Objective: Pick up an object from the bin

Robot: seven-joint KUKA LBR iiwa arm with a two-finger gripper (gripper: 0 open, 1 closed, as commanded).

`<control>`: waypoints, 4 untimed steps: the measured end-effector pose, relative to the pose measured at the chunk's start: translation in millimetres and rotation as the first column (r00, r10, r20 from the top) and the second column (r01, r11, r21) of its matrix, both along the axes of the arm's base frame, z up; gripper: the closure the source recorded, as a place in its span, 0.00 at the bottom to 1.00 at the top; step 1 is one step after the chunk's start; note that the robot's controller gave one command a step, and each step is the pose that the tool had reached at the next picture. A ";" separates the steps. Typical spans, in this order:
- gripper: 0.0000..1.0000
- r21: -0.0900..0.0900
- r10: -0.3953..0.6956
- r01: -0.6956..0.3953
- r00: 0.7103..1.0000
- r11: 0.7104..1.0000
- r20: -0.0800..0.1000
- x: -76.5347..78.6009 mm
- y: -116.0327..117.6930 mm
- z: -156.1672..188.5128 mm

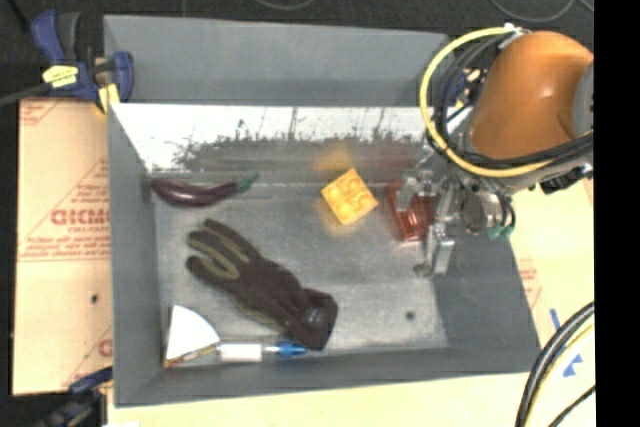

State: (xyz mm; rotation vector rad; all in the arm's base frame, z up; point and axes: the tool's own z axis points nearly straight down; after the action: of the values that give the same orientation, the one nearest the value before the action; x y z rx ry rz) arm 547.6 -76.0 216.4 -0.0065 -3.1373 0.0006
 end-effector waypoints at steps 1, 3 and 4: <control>0.00 -0.001 0.002 -0.002 1.000 1.000 0.008 1.6 0.2 4.4; 0.00 0.002 -0.008 0.008 1.000 1.000 0.000 3.0 43.3 -62.8; 0.00 -0.002 0.010 -0.010 1.000 1.000 0.011 -19.9 52.3 -44.0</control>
Offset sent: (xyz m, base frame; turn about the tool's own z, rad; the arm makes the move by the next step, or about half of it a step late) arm 0.0015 0.0526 -0.0701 0.0241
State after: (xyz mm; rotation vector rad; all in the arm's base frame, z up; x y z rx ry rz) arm 527.6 -23.7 172.4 0.0086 -3.1488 0.0041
